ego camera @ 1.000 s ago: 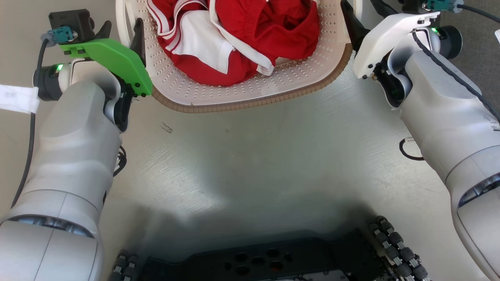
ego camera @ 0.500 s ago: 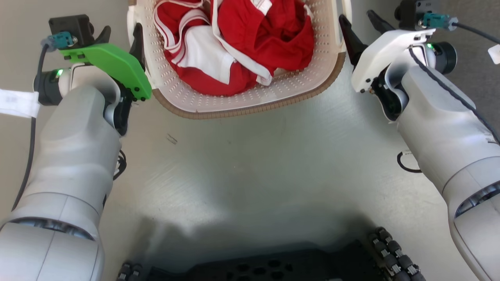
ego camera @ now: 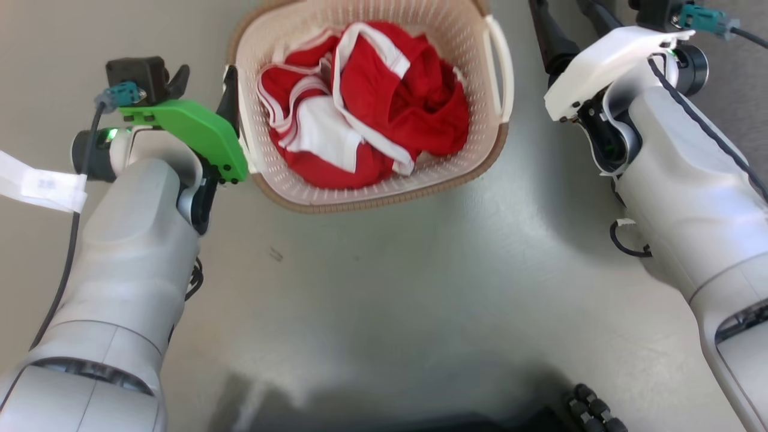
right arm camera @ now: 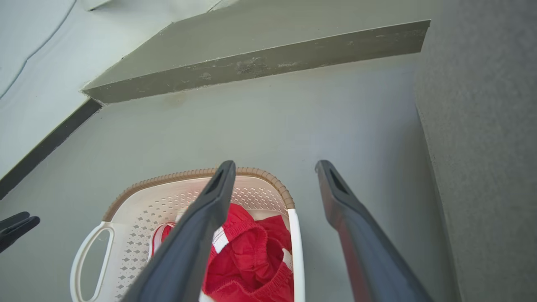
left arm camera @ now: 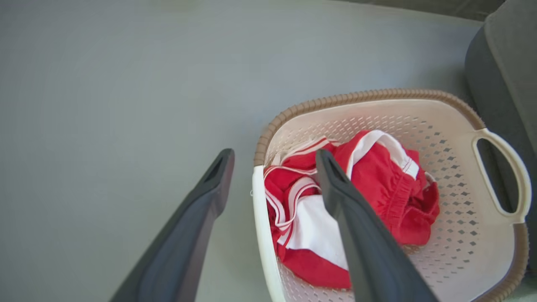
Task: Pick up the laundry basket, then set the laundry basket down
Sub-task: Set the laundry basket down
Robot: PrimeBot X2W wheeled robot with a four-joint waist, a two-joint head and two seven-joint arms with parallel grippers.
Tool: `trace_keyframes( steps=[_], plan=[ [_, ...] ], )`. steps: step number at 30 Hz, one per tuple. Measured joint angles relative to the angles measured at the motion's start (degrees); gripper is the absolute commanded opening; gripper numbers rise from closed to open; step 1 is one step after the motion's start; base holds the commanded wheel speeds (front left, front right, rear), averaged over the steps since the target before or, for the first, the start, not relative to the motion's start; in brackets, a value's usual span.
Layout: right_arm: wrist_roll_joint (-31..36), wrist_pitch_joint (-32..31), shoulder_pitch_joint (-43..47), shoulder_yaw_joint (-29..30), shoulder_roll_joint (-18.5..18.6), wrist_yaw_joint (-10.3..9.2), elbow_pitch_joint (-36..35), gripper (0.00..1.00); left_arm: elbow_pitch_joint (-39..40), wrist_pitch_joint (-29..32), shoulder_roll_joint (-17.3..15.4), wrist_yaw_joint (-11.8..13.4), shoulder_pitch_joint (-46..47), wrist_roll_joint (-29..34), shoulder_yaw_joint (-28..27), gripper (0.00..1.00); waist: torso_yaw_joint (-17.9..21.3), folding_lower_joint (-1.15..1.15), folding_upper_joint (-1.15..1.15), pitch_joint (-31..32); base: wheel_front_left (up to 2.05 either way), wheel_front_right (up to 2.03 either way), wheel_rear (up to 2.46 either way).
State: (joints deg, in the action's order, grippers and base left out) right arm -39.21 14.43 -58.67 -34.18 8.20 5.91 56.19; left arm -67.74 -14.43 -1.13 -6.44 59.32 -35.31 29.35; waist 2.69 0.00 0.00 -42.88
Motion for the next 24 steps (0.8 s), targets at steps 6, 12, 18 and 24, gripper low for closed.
trace_keyframes(
  steps=[6, 12, 18, 24],
  plan=[
    [1.63, 0.00, 4.66, 3.37, 1.34, -1.52, -5.44, 1.00, 8.59, 0.00, -1.71, 1.88, -0.91, 2.20, -1.60, 1.00, 0.25, 0.00, 0.00, 4.70, 0.00, 0.00, 0.00],
    [4.54, 0.00, 9.39, 6.27, 2.05, -2.69, -11.12, 1.00, 16.90, 0.00, -3.35, 4.31, -4.70, 4.97, -3.91, 1.00, 0.48, 0.00, 0.00, 9.55, 0.00, 0.00, 0.00],
    [7.65, 0.01, 14.27, 9.02, 2.57, -4.58, -16.63, 1.00, 25.40, 0.00, -4.33, 6.80, -9.83, 7.66, -6.91, 1.00, 0.73, 0.00, 0.00, 14.49, 0.00, 0.00, 0.00],
    [9.79, 0.01, 18.94, 10.49, 2.61, -5.59, -20.07, 1.00, 31.63, -0.01, -4.79, 8.94, -15.69, 9.37, -9.03, 1.00, 0.95, 0.00, 0.00, 18.59, 0.00, 0.00, 0.00]
  ],
)
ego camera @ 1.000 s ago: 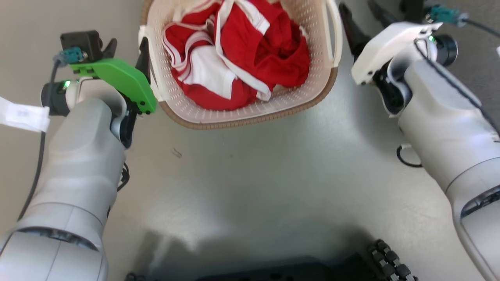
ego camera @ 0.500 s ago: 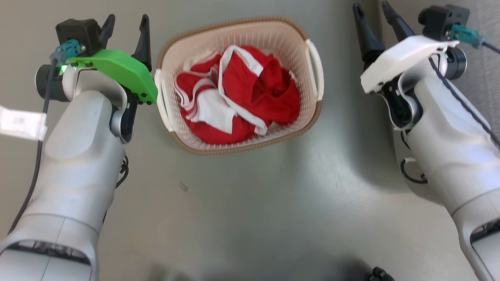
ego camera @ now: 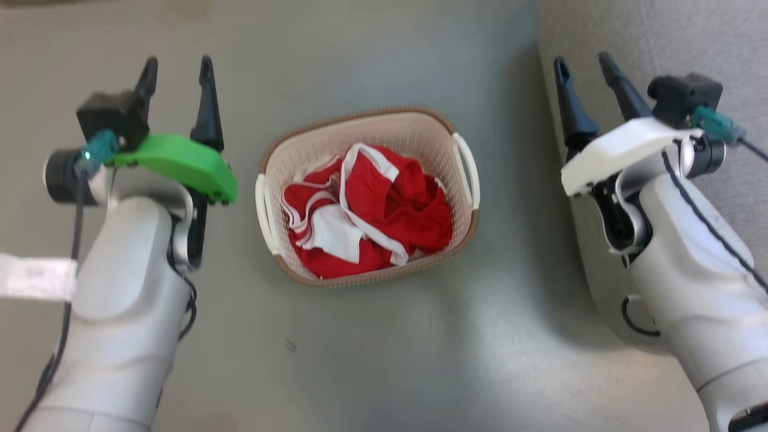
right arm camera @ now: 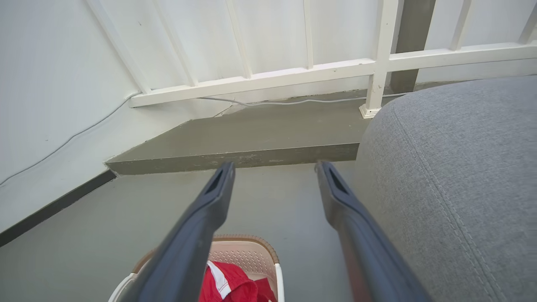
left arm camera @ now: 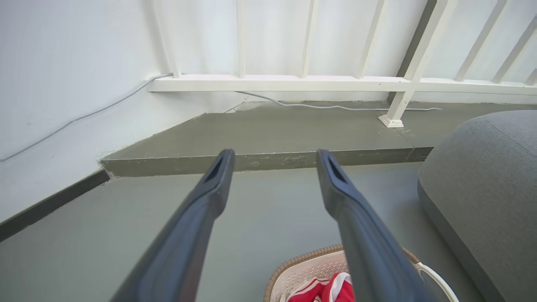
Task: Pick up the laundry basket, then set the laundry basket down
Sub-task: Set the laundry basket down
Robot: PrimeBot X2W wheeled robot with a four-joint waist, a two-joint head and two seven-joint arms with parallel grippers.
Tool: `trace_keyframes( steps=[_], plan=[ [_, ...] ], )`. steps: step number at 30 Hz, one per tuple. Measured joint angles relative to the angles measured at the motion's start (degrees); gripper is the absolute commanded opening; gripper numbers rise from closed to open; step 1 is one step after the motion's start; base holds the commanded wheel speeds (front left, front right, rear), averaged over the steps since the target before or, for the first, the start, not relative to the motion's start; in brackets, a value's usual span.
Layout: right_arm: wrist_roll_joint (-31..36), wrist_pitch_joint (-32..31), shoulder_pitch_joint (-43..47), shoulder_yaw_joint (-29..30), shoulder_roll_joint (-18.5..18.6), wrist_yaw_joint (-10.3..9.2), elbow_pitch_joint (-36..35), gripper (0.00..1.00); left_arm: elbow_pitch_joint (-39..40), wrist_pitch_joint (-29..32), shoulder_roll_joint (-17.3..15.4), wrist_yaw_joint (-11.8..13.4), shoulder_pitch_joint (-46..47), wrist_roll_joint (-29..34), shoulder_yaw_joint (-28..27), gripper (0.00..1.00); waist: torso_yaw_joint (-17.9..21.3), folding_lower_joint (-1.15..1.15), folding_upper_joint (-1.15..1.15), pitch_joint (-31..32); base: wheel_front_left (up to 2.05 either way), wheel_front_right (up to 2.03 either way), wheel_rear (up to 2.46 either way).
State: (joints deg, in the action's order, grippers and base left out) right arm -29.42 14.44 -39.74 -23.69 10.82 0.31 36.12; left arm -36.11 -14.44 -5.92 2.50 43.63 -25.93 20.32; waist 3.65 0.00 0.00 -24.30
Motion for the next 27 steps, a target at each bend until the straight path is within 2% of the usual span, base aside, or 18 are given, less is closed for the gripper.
trace_keyframes(
  steps=[11, 16, 27],
  plan=[
    [4.54, 0.00, 11.04, 2.25, 0.02, -1.88, -6.24, 1.00, 10.78, -0.01, 0.05, 1.85, -15.92, 3.94, -1.34, 1.00, 0.56, 0.00, 0.00, 9.83, 0.00, 0.00, 0.00],
    [5.53, 0.00, 15.73, 2.78, 0.02, -2.96, -8.31, 1.00, 13.26, 0.00, 0.07, 2.34, -22.40, 5.12, -1.38, 1.00, 0.70, 0.00, 0.00, 13.71, 0.00, 0.00, 0.00],
    [6.76, 0.00, 26.91, 4.21, 0.03, -4.03, -11.69, 1.00, 18.45, 0.01, 0.03, 3.04, -34.65, 6.55, -1.52, 1.00, 0.66, 0.00, 0.00, 21.72, 0.00, 0.00, 0.00]
  ],
)
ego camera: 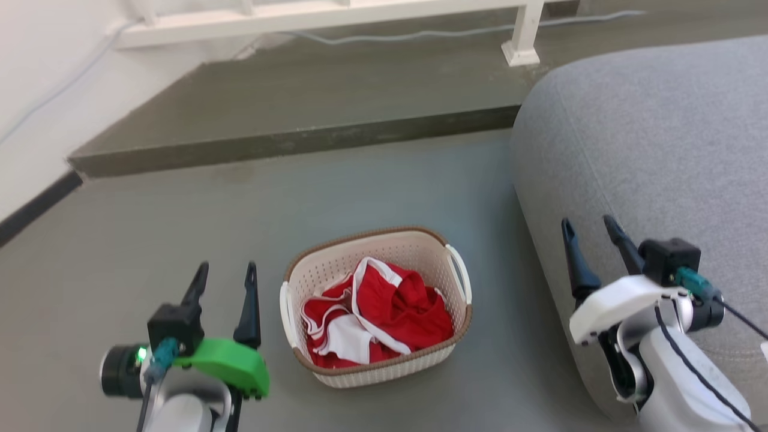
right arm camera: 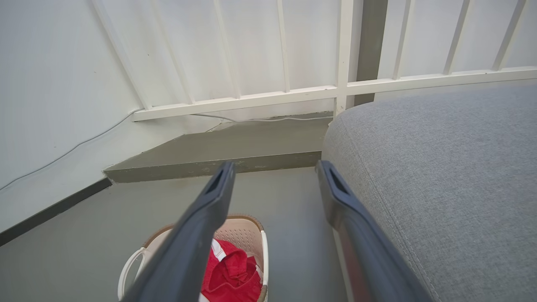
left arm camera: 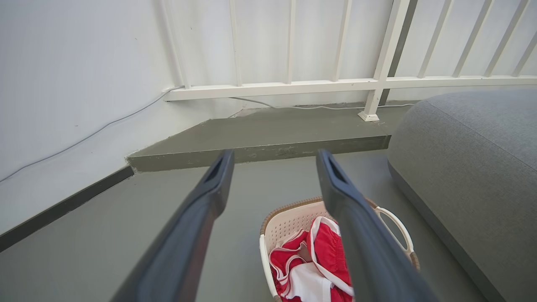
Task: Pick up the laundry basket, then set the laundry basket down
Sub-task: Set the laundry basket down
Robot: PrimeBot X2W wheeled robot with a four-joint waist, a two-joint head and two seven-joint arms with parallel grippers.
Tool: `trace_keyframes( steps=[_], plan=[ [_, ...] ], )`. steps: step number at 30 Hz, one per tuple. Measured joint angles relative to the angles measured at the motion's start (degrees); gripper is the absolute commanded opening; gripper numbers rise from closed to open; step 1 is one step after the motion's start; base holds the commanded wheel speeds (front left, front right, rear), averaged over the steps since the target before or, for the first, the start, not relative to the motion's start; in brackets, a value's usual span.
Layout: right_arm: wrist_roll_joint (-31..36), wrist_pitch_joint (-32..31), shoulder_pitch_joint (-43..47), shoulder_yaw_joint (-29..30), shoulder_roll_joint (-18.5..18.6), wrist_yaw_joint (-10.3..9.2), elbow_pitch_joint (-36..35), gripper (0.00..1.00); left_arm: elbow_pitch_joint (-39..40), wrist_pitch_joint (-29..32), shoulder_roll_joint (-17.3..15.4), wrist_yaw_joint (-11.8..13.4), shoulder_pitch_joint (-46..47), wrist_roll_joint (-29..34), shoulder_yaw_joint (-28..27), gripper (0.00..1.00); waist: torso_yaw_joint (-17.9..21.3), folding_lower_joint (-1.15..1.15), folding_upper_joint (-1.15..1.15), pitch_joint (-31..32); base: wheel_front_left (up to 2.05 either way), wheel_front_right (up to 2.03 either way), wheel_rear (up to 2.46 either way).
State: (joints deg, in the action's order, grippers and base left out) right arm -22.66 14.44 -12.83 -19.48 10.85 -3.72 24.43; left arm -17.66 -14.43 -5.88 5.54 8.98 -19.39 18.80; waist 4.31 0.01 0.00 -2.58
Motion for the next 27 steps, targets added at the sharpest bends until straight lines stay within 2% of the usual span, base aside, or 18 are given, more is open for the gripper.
trace_keyframes(
  steps=[10, 27],
  plan=[
    [1.38, -0.01, 5.40, 0.87, 0.20, -0.99, -3.94, 1.00, 4.49, 0.00, -0.01, 0.11, -6.44, 0.20, -0.75, 1.00, -0.50, 0.00, 0.00, 3.89, 0.00, 0.00, 0.00],
    [2.65, -0.01, 10.11, 0.92, 0.45, -1.93, -7.45, 1.00, 9.09, 0.00, 0.00, 0.60, -11.66, 1.69, -2.00, 1.00, -0.57, 0.00, 0.00, 4.57, 0.00, 0.00, 0.00]
  ],
)
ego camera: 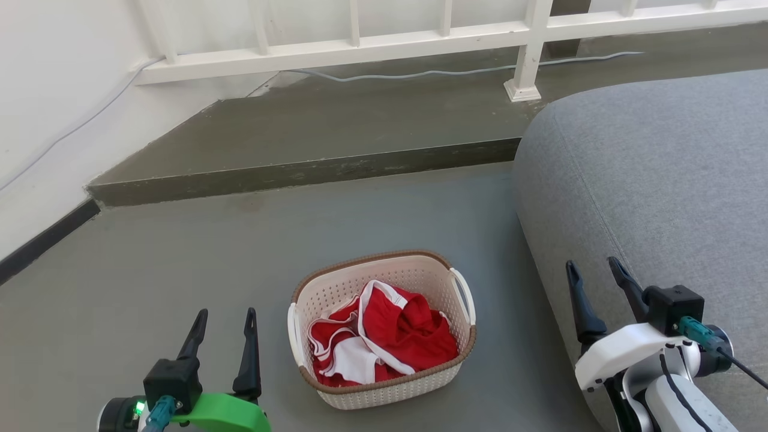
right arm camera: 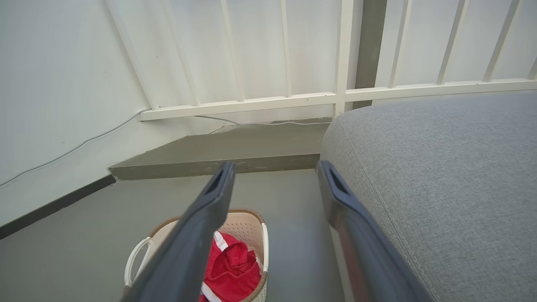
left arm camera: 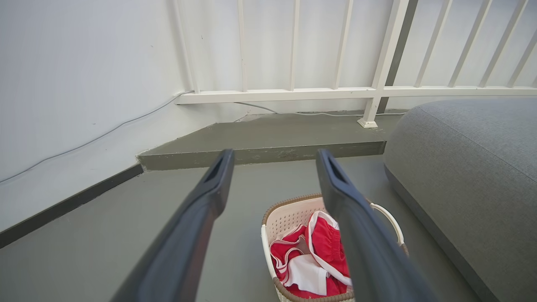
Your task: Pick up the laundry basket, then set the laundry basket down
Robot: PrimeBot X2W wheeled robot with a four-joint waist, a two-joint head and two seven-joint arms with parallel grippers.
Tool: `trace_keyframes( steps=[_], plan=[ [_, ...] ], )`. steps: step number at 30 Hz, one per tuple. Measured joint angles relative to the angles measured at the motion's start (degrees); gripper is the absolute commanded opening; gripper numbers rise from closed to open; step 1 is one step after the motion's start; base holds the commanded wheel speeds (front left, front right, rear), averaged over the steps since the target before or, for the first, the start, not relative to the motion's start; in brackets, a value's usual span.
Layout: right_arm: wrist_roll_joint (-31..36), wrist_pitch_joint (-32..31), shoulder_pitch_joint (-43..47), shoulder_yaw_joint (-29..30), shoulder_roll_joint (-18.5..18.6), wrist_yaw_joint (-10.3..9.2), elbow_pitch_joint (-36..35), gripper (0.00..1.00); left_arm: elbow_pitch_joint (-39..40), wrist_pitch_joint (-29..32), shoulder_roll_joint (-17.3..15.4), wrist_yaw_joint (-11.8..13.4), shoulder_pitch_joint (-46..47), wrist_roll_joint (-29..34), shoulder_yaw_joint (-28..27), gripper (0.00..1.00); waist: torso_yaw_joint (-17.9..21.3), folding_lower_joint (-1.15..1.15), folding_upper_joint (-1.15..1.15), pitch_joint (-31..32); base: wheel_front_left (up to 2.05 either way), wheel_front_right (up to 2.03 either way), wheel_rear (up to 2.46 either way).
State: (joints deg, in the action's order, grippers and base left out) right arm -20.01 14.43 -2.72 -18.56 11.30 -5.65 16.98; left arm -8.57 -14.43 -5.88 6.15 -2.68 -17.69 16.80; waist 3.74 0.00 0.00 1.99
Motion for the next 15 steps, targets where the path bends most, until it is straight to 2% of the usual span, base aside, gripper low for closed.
trace_keyframes(
  steps=[15],
  plan=[
    [0.44, 0.00, 1.25, 0.31, 0.08, -0.10, -1.81, 1.00, 1.97, 0.04, 0.00, 0.51, -1.32, 0.84, -0.14, 1.00, -0.02, 0.00, 0.00, -0.17, 0.00, 0.00, 0.00]
  ],
)
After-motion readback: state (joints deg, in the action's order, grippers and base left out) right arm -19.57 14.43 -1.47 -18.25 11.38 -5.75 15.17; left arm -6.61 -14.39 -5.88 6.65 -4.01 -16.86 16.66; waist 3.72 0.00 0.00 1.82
